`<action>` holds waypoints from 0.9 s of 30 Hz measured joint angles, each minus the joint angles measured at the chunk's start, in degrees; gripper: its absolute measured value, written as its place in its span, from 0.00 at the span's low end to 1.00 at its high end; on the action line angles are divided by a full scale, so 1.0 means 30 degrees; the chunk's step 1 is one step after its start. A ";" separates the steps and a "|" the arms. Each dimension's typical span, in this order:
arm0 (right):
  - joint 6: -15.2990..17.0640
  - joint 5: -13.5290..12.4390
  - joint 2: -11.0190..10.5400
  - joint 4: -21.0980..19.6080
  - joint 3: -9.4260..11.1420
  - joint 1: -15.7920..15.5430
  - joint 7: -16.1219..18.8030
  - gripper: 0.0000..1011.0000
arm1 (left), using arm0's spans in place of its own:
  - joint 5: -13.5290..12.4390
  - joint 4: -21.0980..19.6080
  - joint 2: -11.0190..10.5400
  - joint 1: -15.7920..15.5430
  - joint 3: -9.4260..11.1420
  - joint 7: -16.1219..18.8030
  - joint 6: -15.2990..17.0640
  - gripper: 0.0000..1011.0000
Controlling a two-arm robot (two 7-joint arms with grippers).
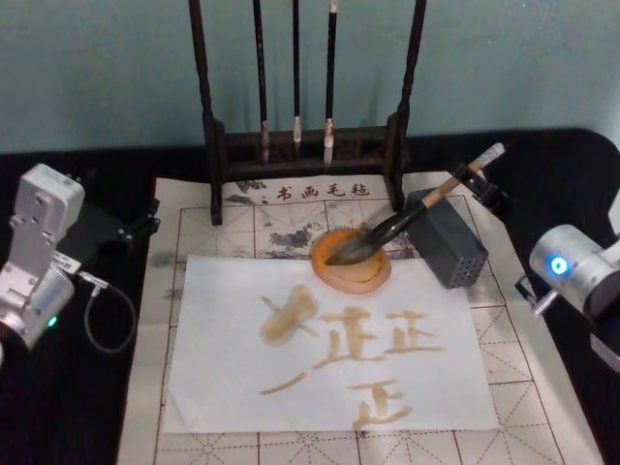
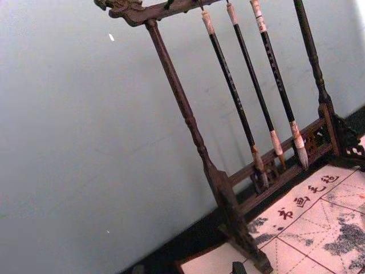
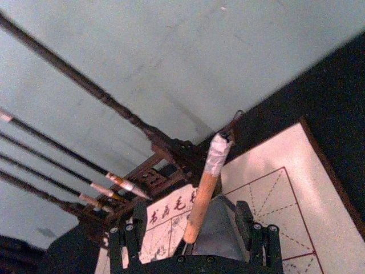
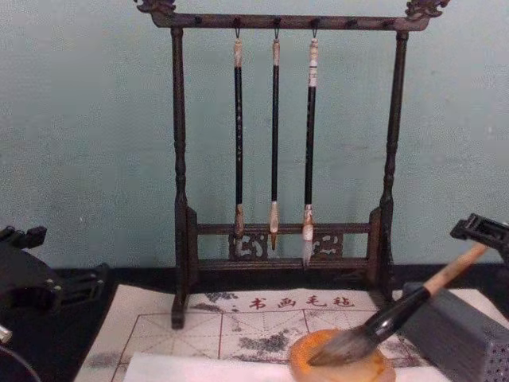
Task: Pick up the brush from the inkstone, write on the paper, then place the brush back to its original position.
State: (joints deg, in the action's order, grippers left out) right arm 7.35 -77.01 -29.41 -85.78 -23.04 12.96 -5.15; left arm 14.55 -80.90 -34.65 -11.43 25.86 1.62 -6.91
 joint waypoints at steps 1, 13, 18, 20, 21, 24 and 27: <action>-0.0291 0.0381 -0.0242 -0.0334 -0.0051 -0.0331 0.0261 0.99 | 0.0000 0.0001 0.0001 0.0000 0.0000 0.0000 0.0000 0.99; -0.2715 0.5200 -0.1618 -0.1588 -0.1025 -0.1740 0.2415 0.99 | 0.0000 0.0001 0.0000 -0.0001 0.0000 0.0000 0.0001 0.99; -0.3192 0.7532 -0.2202 -0.1641 -0.1697 -0.1738 0.2896 0.99 | 0.0000 0.0001 0.0000 -0.0001 0.0001 0.0000 0.0000 0.99; -0.3196 0.8069 -0.2375 -0.1677 -0.1848 -0.1729 0.2975 0.99 | -0.0001 0.0001 0.0000 0.0000 0.0000 0.0000 0.0000 0.99; -0.3197 0.8514 -0.2520 -0.1703 -0.1983 -0.1718 0.3008 0.99 | -0.0001 0.0001 0.0000 0.0000 -0.0001 0.0000 0.0000 0.99; -0.3168 0.9302 -0.2741 -0.1727 -0.2212 -0.1695 0.3045 0.99 | -0.0001 0.0001 0.0000 0.0001 0.0000 0.0000 0.0001 0.99; -0.3112 1.0214 -0.2922 -0.1724 -0.2460 -0.1643 0.3038 0.99 | 0.0000 0.0001 0.0000 0.0000 0.0000 0.0000 0.0001 0.99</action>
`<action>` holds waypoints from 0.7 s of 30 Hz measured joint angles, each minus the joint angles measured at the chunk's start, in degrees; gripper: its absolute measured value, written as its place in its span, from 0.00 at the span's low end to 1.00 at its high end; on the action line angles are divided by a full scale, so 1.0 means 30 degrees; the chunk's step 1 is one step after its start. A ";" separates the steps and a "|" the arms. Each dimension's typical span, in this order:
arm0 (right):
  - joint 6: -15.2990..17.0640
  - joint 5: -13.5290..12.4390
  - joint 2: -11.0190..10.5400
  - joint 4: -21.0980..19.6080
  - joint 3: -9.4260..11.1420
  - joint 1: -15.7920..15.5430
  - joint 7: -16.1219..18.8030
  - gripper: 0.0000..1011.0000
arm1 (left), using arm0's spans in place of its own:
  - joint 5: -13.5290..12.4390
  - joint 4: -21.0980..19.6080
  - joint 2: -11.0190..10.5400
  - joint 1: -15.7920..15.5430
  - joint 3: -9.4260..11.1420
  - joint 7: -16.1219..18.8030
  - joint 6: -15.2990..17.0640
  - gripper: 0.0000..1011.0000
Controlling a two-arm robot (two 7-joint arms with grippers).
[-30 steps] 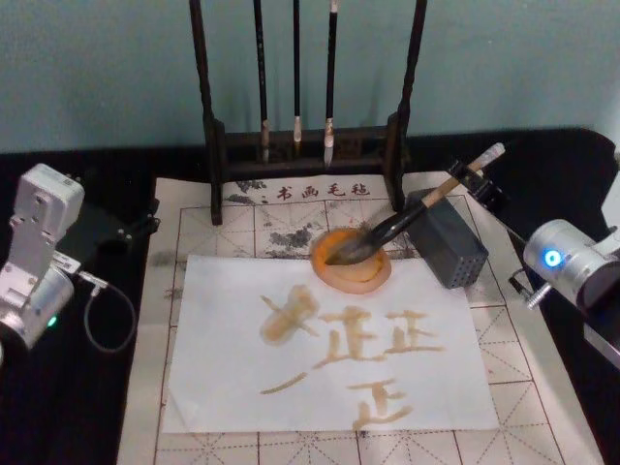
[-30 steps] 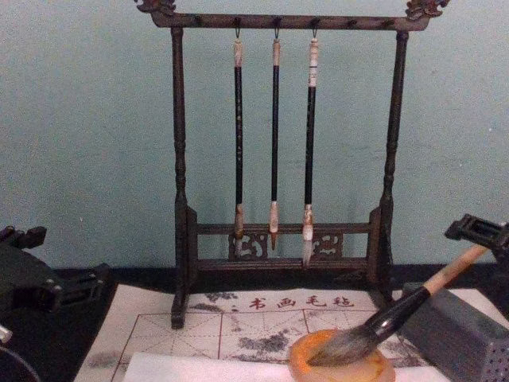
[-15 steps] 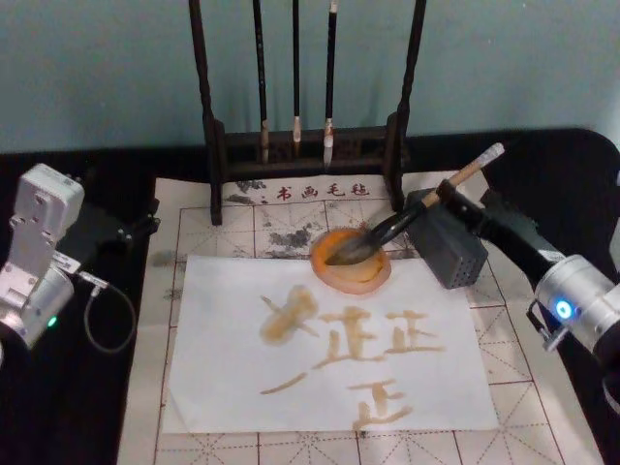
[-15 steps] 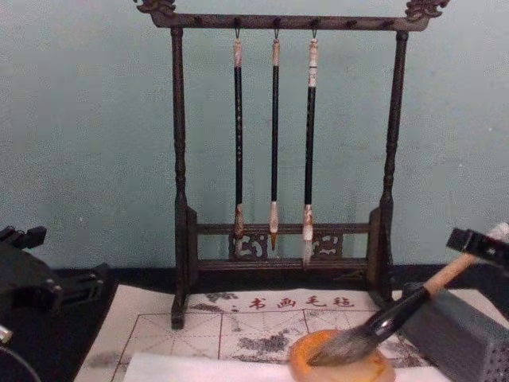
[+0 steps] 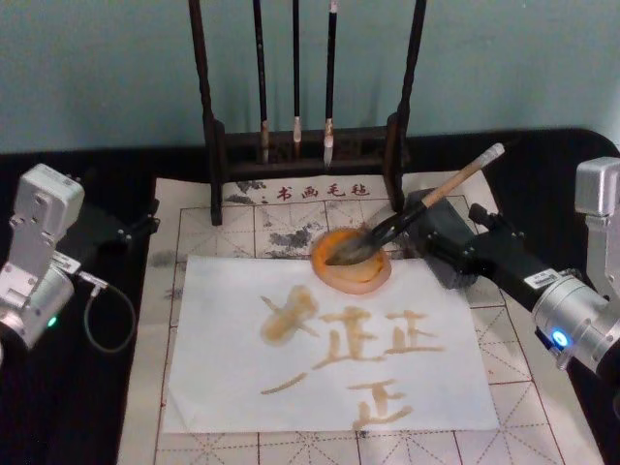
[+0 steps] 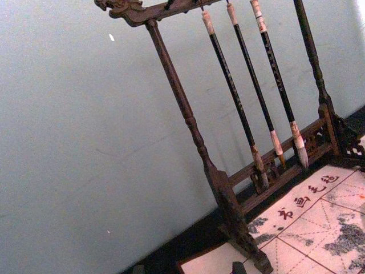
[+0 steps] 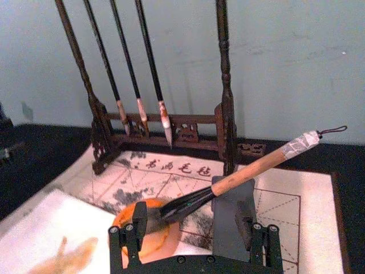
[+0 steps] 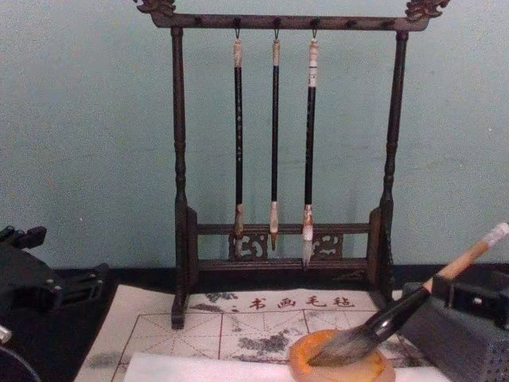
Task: Pick up the brush from the inkstone, write on the paper, then place the brush back to its original position.
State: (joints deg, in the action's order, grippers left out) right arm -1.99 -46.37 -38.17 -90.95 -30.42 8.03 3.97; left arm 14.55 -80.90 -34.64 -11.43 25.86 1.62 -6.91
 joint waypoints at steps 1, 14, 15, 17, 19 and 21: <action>0.0038 0.0367 -0.0050 0.0017 -0.0077 0.0017 -0.0024 0.99 | -0.0001 0.0001 0.0000 0.0000 0.0000 0.0001 0.0000 0.99; 0.0235 0.1005 -0.0035 0.0128 -0.0160 0.0057 -0.0193 0.99 | -0.0001 0.0001 0.0000 -0.0001 0.0000 0.0001 -0.0001 0.99; 0.0235 0.0992 -0.0035 0.0128 -0.0158 0.0056 -0.0193 0.99 | -0.0001 0.0000 0.0000 0.0000 -0.0001 0.0000 -0.0001 0.99; 0.0235 0.0961 -0.0031 0.0128 -0.0152 0.0056 -0.0194 0.99 | -0.0001 0.0000 0.0000 0.0000 -0.0001 0.0000 0.0000 0.99; 0.0235 0.0944 -0.0029 0.0129 -0.0149 0.0057 -0.0194 0.99 | -0.0001 0.0000 0.0000 0.0000 0.0000 0.0001 -0.0001 0.99; 0.0235 0.0923 -0.0025 0.0129 -0.0147 0.0057 -0.0194 0.99 | 0.0000 0.0000 0.0000 -0.0001 0.0000 0.0001 0.0001 0.99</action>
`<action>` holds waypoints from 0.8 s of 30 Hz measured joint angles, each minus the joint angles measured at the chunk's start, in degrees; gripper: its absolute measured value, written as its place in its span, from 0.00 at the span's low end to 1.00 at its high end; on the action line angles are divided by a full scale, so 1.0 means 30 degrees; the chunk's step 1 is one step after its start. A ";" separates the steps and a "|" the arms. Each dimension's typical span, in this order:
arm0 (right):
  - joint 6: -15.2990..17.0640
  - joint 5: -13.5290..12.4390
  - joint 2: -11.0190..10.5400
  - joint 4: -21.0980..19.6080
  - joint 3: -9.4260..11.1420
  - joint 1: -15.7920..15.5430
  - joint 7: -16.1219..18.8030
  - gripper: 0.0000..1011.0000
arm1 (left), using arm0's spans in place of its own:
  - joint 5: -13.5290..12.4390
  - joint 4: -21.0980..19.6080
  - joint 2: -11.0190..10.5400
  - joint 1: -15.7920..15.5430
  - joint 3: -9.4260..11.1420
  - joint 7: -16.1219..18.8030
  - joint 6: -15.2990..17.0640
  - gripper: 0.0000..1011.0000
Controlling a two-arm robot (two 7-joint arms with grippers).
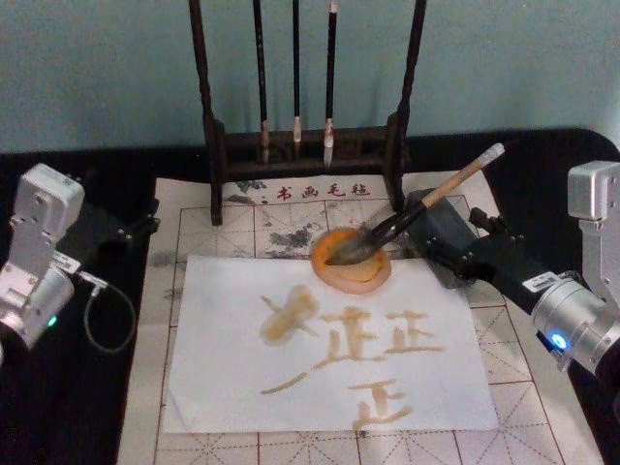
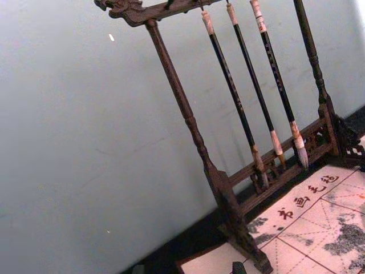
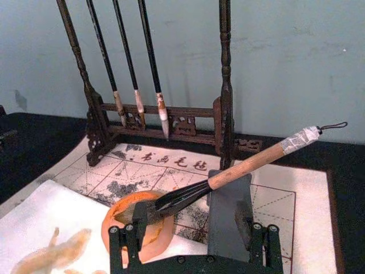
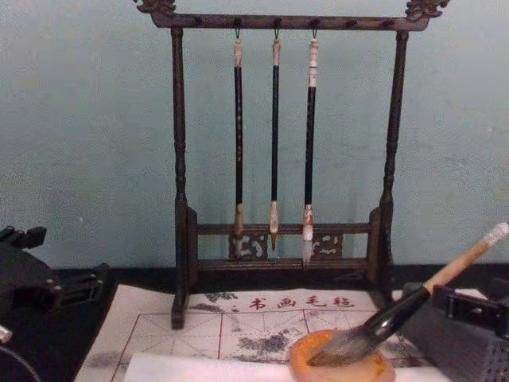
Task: Pick up the brush from the inkstone, write on the paper, then place the brush back to its original position.
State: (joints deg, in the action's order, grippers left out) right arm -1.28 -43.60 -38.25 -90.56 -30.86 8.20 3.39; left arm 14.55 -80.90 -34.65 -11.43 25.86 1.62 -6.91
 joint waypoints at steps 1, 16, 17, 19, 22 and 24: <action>0.0000 -0.0022 0.0000 0.0001 0.0002 0.0000 0.0000 0.99 | -0.0001 0.0000 0.0000 0.0001 0.0000 0.0000 -0.0001 0.99; -0.0001 -0.0104 0.0001 0.0001 0.0027 0.0000 0.0002 0.99 | -0.0001 0.0000 0.0000 0.0000 0.0000 0.0000 -0.0001 0.99; -0.0001 -0.0105 0.0001 0.0000 0.0027 0.0000 0.0002 0.99 | 0.0000 0.0000 0.0000 0.0001 -0.0001 -0.0001 -0.0001 0.99; -0.0002 -0.0108 0.0001 0.0001 0.0027 0.0000 0.0002 0.99 | -0.0001 0.0001 0.0000 0.0001 -0.0001 0.0001 -0.0001 0.99; -0.0001 -0.0113 0.0001 0.0000 0.0027 0.0000 0.0003 0.99 | -0.0001 0.0001 0.0000 0.0001 0.0000 0.0000 -0.0001 0.99; -0.0002 -0.0116 0.0001 0.0000 0.0028 -0.0001 0.0002 0.99 | -0.0001 0.0000 0.0000 0.0001 0.0001 0.0000 -0.0001 0.99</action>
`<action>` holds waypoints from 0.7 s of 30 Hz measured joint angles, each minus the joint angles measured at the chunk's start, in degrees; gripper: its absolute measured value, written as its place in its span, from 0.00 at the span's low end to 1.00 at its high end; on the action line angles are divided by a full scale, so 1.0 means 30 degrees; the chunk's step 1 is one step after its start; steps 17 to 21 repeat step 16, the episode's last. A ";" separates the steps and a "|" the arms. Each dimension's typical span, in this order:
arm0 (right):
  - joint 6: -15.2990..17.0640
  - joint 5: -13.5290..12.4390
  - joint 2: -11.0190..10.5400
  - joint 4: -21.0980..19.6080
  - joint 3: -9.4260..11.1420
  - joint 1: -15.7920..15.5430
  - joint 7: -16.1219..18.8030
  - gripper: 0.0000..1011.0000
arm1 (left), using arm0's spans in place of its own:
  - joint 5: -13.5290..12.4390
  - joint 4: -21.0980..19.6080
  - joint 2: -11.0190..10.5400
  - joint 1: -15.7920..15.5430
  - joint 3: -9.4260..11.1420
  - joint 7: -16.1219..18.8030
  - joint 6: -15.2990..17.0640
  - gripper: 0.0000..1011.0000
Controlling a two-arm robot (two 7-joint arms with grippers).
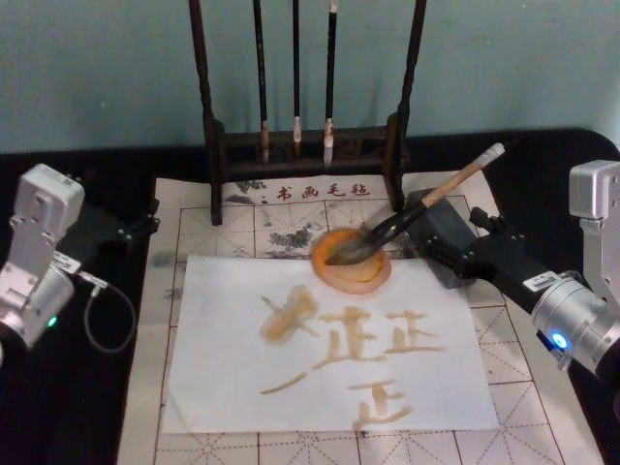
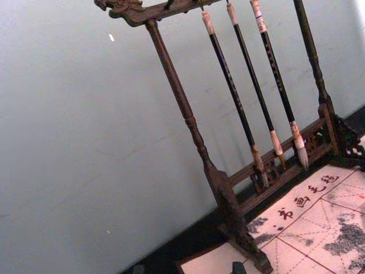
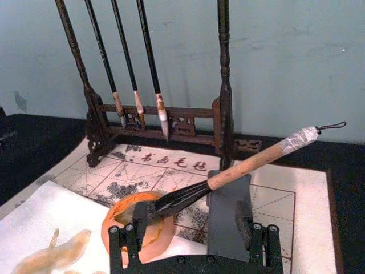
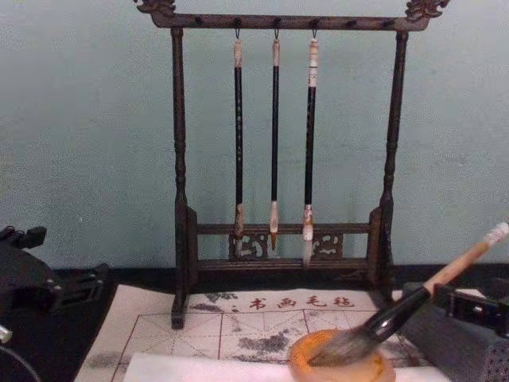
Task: Pick up the brush from the inkstone, write on the paper, then place the brush back to its original position.
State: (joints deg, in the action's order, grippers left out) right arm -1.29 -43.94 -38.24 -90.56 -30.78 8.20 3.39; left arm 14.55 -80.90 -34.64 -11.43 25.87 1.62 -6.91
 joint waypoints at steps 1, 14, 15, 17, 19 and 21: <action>0.0001 -0.0003 0.0001 0.0000 0.0000 0.0000 0.0000 0.99 | 0.0000 0.0000 -0.0001 0.0000 -0.0001 0.0000 0.0000 0.99; 0.0001 -0.0020 0.0001 0.0000 0.0000 0.0000 0.0000 0.99 | 0.0000 0.0001 -0.0001 0.0000 -0.0002 -0.0001 0.0001 0.99; 0.0001 -0.0020 0.0000 0.0000 0.0000 0.0001 0.0000 0.99 | 0.0001 0.0000 -0.0001 0.0000 -0.0001 0.0000 0.0000 0.99; 0.0001 -0.0020 0.0000 0.0000 0.0000 0.0000 0.0000 0.99 | 0.0001 0.0000 -0.0001 0.0000 -0.0001 0.0000 0.0000 0.99; 0.0001 -0.0020 0.0000 0.0000 0.0000 0.0000 0.0000 0.99 | 0.0001 0.0000 -0.0001 0.0000 -0.0001 0.0000 0.0000 0.99; 0.0001 -0.0020 0.0000 0.0000 0.0000 0.0000 0.0000 0.99 | 0.0001 0.0000 -0.0001 0.0000 -0.0001 0.0000 0.0000 0.99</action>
